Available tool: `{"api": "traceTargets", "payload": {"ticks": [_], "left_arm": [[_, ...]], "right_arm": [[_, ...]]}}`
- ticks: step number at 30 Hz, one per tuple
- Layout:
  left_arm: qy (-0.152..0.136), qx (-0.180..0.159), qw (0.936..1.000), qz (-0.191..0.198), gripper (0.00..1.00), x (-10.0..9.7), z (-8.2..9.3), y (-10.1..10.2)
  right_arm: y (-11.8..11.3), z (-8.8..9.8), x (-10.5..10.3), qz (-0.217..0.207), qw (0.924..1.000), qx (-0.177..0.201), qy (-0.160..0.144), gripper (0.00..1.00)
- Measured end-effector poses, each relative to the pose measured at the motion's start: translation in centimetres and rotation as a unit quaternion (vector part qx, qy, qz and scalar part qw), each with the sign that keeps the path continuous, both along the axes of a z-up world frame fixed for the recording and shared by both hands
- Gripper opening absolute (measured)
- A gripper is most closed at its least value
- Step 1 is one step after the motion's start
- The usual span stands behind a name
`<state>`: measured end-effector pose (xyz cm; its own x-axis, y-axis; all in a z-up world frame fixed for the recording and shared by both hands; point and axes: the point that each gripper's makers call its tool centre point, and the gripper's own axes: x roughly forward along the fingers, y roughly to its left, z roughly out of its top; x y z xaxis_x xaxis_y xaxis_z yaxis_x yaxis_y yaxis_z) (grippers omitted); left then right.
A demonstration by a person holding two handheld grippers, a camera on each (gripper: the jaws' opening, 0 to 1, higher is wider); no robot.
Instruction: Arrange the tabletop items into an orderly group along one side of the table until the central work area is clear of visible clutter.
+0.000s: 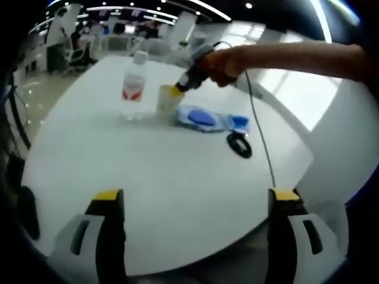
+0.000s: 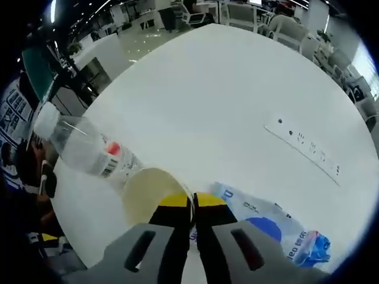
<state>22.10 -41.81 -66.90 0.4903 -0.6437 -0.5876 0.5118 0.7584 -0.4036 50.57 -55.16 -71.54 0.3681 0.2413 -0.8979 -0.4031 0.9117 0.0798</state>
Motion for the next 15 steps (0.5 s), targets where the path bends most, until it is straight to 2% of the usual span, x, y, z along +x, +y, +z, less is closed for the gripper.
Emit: {"api": "traceTargets", "payload": {"ticks": [4,9,15], "left_arm": [[0.001,-0.003,1.0000,0.002,0.98,-0.03,0.12,-0.06],[0.003,0.006,1.0000,-0.007,0.98,-0.32,-0.20,-0.24],[-0.004,0.011,0.9998,-0.016,0.98,-0.33,-0.09,-0.44]], "right_arm": [[0.14,0.05,-0.23,-0.002,1.0000,0.002,-0.001,0.01],[-0.41,-0.38,0.48,-0.012,0.9999,-0.001,0.004,0.02],[-0.47,0.20,0.00,-0.013,0.9999,0.002,-0.002,0.07]]}}
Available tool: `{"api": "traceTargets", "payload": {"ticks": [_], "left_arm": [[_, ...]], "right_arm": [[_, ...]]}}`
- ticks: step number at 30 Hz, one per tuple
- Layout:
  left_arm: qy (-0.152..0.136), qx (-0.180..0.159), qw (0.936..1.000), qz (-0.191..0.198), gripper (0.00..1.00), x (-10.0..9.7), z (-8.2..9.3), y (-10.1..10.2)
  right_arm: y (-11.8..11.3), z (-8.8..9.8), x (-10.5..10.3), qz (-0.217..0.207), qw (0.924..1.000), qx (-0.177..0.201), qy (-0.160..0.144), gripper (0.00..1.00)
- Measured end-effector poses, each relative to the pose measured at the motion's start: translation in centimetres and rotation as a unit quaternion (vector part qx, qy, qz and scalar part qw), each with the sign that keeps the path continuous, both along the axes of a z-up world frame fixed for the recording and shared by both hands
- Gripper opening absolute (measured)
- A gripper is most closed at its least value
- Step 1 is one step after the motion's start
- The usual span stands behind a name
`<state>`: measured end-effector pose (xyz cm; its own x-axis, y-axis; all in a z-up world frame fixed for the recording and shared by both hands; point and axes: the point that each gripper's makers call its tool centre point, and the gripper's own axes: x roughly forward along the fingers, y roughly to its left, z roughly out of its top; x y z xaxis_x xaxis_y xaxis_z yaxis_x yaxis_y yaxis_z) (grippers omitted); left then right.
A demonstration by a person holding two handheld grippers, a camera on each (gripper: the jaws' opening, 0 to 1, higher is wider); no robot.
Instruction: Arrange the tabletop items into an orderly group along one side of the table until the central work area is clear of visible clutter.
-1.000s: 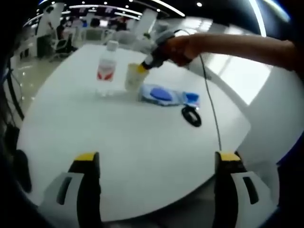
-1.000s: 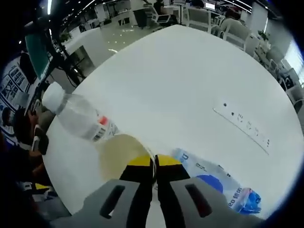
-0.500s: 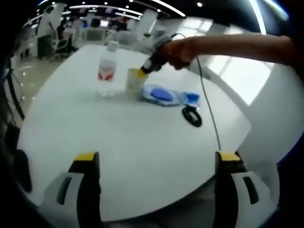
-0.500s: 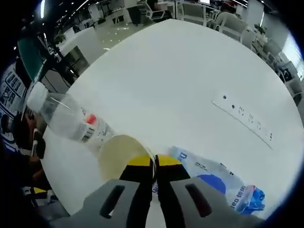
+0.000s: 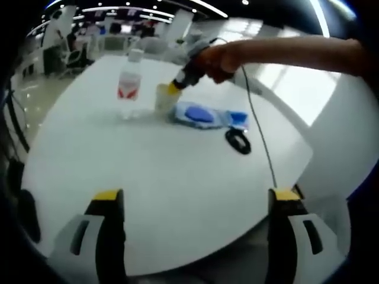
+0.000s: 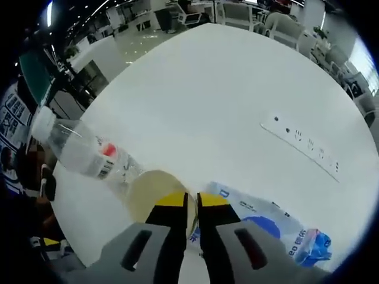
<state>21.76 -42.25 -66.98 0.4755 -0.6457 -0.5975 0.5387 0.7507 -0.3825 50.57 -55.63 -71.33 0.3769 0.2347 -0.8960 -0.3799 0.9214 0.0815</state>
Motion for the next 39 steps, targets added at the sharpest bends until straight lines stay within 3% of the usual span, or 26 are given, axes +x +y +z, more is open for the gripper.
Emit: {"api": "traceTargets", "payload": {"ticks": [13,18,24,31,39], "left_arm": [[0.002,0.004,1.0000,-0.005,0.98,-0.1,-0.2,-0.3],[0.013,0.000,0.9999,-0.006,0.97,-0.4,-0.5,-0.4],[0.003,0.001,0.9999,-0.011,0.97,-0.5,-0.3,-0.6],[0.002,0.002,0.9998,-0.022,0.97,-0.9,-0.2,-1.0],[-0.001,0.002,0.9996,-0.029,0.97,-0.9,-0.2,-1.2]], "right_arm": [[-0.3,0.8,-0.1,0.000,1.0000,0.004,-0.007,0.15],[-0.3,1.4,0.1,0.025,0.9995,0.009,-0.015,0.22],[-0.5,2.2,-0.2,0.033,0.9991,0.014,-0.024,0.27],[-0.5,3.3,-1.1,0.042,0.9984,0.019,-0.032,0.38],[-0.6,5.2,-3.8,0.037,0.9975,0.037,-0.048,0.48]]}}
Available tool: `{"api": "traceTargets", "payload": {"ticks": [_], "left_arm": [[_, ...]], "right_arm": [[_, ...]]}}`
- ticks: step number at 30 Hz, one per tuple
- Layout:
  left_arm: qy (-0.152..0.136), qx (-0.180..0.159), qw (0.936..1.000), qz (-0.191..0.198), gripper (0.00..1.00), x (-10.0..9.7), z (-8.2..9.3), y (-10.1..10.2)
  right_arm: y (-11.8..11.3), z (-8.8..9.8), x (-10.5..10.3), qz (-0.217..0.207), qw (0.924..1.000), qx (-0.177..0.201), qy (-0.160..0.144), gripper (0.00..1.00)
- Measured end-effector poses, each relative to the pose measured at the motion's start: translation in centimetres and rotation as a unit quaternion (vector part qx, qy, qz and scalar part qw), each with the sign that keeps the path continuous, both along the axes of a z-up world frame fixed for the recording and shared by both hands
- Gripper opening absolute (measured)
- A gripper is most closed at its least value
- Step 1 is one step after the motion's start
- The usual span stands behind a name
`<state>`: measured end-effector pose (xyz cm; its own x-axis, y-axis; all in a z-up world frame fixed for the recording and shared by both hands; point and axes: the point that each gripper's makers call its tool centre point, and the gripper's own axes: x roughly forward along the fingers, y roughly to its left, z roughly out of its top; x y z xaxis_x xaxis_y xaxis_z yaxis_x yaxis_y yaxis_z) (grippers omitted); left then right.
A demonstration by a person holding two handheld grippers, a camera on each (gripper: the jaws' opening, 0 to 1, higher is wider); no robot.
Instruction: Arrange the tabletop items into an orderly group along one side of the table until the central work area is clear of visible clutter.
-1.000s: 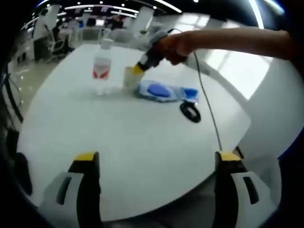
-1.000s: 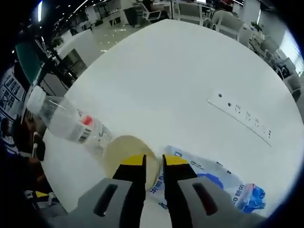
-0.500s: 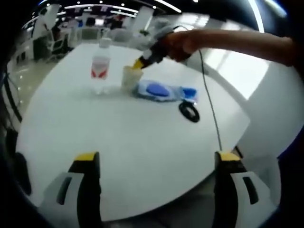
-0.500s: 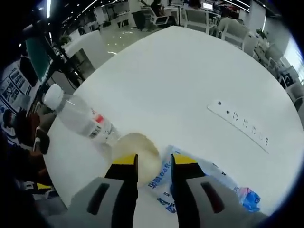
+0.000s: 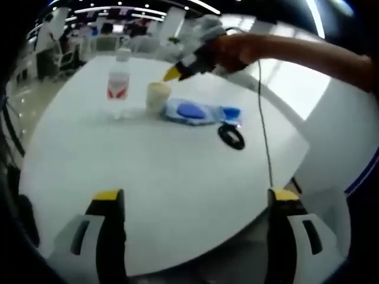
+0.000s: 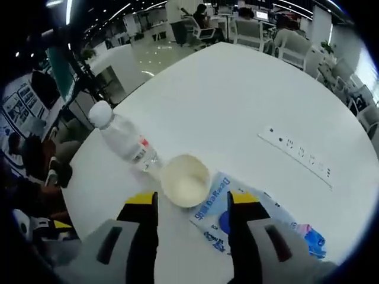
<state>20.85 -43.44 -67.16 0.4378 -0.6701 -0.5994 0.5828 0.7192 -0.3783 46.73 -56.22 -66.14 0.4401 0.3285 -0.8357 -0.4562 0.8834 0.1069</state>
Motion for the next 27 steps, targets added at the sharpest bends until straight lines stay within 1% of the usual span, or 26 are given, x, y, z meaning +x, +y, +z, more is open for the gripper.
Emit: {"api": "traceTargets", "payload": {"ticks": [5,8,11,15,17,19,22,24,27], "left_arm": [[-0.002,0.002,1.0000,-0.004,0.97,-0.1,0.0,-0.1],[-0.001,0.001,1.0000,-0.005,0.97,0.0,-0.1,-0.1],[-0.006,-0.002,1.0000,-0.006,0.97,0.1,0.1,-0.2],[-0.003,-0.005,1.0000,-0.007,0.97,0.1,0.0,-0.2],[-0.003,-0.006,0.9999,-0.007,0.98,0.1,0.1,-0.2],[-0.002,-0.007,0.9999,-0.007,0.98,0.0,0.1,-0.2],[-0.003,-0.007,0.9999,-0.008,0.98,0.0,0.2,-0.2],[-0.003,-0.007,0.9999,-0.008,0.98,0.0,0.3,-0.2],[-0.004,-0.004,0.9999,-0.013,0.98,-0.1,0.2,-0.4]], "right_arm": [[-0.1,1.2,-2.4,-0.018,0.9993,0.029,-0.012,0.56],[-0.4,1.4,-3.9,-0.019,0.9991,0.035,-0.019,0.60],[-1.5,1.1,-5.0,-0.029,0.9989,0.035,-0.014,0.62],[-2.9,0.9,-6.4,-0.041,0.9985,0.036,-0.009,0.64],[-3.4,1.1,-6.8,-0.046,0.9982,0.037,-0.011,0.65],[-4.1,1.4,-7.2,-0.052,0.9977,0.039,-0.021,0.67],[-4.4,1.6,-8.3,-0.041,0.9979,0.040,-0.030,0.74],[-4.8,1.6,-9.1,-0.041,0.9979,0.039,-0.032,0.77],[-5.9,1.6,-10.7,-0.062,0.9960,0.052,-0.038,0.79]]}}
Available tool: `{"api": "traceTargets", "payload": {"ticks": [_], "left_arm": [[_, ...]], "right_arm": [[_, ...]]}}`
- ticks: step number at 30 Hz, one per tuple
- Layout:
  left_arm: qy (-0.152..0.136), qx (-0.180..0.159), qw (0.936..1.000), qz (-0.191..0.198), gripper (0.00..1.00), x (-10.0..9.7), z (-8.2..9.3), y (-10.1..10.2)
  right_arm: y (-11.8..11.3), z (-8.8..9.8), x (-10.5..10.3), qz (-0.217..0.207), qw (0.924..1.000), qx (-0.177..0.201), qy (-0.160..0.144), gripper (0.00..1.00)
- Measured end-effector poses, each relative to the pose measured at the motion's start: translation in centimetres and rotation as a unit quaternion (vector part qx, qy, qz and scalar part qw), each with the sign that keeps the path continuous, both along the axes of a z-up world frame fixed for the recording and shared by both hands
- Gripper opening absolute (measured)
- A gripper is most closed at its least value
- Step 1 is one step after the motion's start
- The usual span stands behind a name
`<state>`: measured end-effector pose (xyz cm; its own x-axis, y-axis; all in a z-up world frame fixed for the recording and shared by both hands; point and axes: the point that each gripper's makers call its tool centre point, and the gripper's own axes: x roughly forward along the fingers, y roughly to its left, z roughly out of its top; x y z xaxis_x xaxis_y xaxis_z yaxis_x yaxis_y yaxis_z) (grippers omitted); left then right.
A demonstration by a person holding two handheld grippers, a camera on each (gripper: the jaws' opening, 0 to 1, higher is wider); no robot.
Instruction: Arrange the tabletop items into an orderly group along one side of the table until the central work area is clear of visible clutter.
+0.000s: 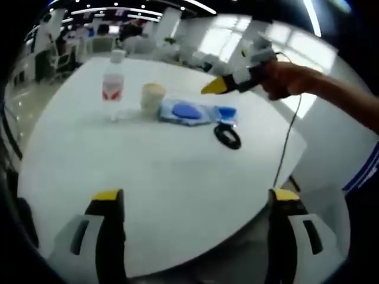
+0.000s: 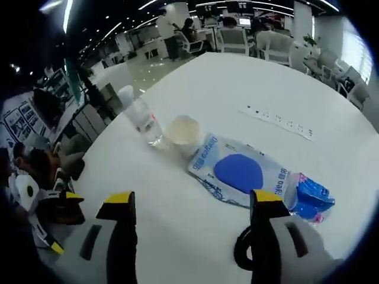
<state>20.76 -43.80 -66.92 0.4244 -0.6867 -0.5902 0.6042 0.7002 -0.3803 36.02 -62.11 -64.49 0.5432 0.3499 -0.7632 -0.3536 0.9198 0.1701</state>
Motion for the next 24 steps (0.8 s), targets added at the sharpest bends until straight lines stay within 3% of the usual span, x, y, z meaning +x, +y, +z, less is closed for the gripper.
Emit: {"api": "traceTargets", "payload": {"ticks": [7,14,24], "left_arm": [[-0.002,0.005,0.9999,-0.013,0.99,-0.4,-0.1,-0.4],[0.000,0.006,0.9998,-0.017,0.99,-0.5,-0.1,-0.3],[0.000,0.004,0.9997,-0.022,1.00,-0.6,0.0,-0.4]], "right_arm": [[-2.5,-1.7,-4.1,-0.046,0.9987,0.019,0.014,0.80],[-4.3,-1.3,-6.1,-0.067,0.9973,0.025,-0.016,0.82],[-5.6,-1.5,-9.5,-0.099,0.9937,0.047,-0.021,0.86]]}}
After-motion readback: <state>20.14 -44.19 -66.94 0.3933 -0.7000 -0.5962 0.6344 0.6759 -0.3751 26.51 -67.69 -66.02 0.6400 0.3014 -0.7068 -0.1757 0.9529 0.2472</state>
